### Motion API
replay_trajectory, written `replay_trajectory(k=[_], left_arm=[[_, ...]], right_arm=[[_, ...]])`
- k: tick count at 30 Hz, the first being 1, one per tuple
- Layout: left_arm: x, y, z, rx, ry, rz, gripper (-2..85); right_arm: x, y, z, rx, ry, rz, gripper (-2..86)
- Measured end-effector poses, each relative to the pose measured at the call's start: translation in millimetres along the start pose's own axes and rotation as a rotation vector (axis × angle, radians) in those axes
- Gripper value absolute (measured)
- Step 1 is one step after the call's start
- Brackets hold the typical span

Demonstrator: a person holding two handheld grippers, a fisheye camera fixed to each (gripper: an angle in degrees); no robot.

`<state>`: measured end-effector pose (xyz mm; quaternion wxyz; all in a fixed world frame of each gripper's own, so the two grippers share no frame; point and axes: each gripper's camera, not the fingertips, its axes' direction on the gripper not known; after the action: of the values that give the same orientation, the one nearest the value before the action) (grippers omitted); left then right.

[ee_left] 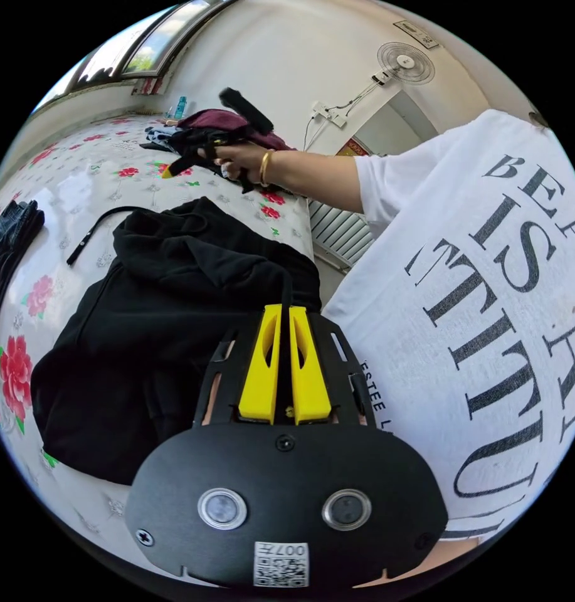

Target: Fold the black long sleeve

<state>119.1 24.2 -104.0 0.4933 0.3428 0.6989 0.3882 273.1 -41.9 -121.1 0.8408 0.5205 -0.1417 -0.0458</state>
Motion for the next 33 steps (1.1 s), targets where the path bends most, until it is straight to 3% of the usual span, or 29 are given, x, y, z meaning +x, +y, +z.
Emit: replay_trajectory(k=[6, 8, 10, 16, 20, 23, 28, 30, 33], left_arm=[[-10.5, 6.6, -21.8, 0.015, -0.029, -0.043, -0.7], [-14.6, 13.7, -33.2, 0.039, -0.048, -0.071, -0.7], [-18.5, 20.2, -40.8, 0.070, -0.057, -0.093, -0.7], [-35.0, 44.9, -69.7, 0.207, -0.045, -0.173, -0.7], [-42.5, 63.2, -98.0, 0.311, -0.066, -0.206, -0.8], [-45.9, 72.9, -122.0, 0.400, -0.076, -0.218, -0.8], [-41.5, 70.2, -151.1, 0.473, -0.091, -0.168, -0.8], [-38.7, 68.7, -160.8, 0.498, -0.093, -0.159, -0.8], [-31.9, 69.0, -175.7, 0.528, -0.118, -0.139, -0.8]], right_arm=[[-8.1, -62.9, 103.1, -0.159, 0.050, -0.016, 5.3], [-9.2, -61.6, 100.3, -0.089, 0.131, 0.004, 3.0], [0.4, -60.4, 92.8, -0.142, 0.091, 0.003, 0.9], [30.0, 33.6, -92.7, 0.347, 0.012, 0.110, -0.1], [13.1, 129.3, -188.1, 0.482, -0.069, 0.127, -0.1], [-18.3, 189.2, -202.4, 0.388, -0.188, 0.146, 0.1], [-96.2, 221.5, -77.8, -0.165, -0.617, 0.133, 2.6], [-126.8, 219.1, -62.3, -0.255, -0.626, 0.024, 4.0], [-162.7, 212.0, -83.7, -0.193, -0.402, -0.187, 4.2]])
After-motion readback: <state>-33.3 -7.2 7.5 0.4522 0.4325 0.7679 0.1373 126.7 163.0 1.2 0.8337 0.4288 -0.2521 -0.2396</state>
